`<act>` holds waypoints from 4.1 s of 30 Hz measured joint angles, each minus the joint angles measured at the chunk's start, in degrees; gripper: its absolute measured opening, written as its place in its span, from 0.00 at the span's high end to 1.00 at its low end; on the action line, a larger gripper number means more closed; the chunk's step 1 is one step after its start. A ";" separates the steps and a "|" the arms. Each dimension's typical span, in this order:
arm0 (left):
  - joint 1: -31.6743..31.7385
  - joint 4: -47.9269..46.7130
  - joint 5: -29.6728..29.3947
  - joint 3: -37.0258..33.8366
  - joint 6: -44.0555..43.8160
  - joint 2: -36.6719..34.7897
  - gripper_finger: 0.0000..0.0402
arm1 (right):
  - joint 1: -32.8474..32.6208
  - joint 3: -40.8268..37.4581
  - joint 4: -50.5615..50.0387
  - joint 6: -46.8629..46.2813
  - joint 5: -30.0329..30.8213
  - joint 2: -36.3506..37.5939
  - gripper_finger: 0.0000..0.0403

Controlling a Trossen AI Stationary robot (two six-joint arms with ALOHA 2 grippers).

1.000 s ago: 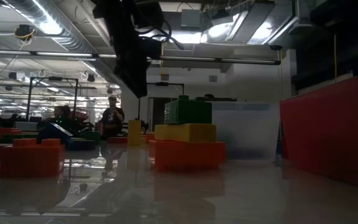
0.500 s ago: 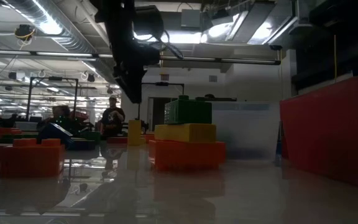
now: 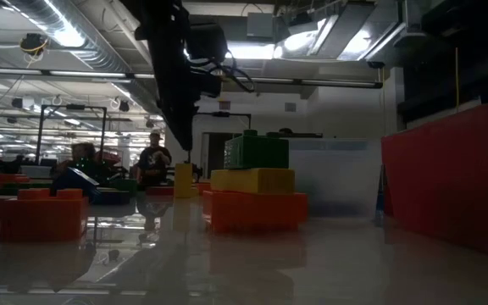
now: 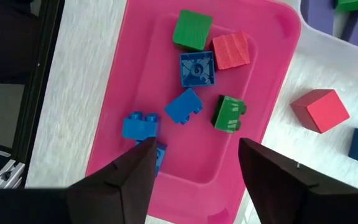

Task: Sort blocks by size
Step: Put the yellow rectangular block into the transparent bin, then put the blue square game piece into the red bin

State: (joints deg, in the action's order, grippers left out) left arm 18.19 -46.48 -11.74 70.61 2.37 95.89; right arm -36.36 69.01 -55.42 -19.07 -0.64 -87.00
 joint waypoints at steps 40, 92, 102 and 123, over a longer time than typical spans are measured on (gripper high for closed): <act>2.86 0.78 2.59 0.02 2.54 7.84 0.71 | 0.00 0.00 -0.19 2.53 5.45 0.00 0.44; -25.68 35.52 7.62 2.95 -10.98 9.72 0.45 | 33.83 -22.78 23.25 25.79 2.18 -0.39 0.44; -26.75 35.51 7.66 2.95 -11.27 9.31 0.44 | 33.86 -25.77 25.01 25.81 2.49 -0.42 0.57; -36.52 35.30 7.71 2.99 -16.39 6.53 0.48 | 33.70 -17.35 11.16 25.81 0.50 1.79 0.66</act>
State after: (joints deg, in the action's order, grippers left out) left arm -18.33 -11.18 -4.02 73.60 -14.02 102.41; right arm -2.66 51.66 -44.26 6.74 -0.14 -85.21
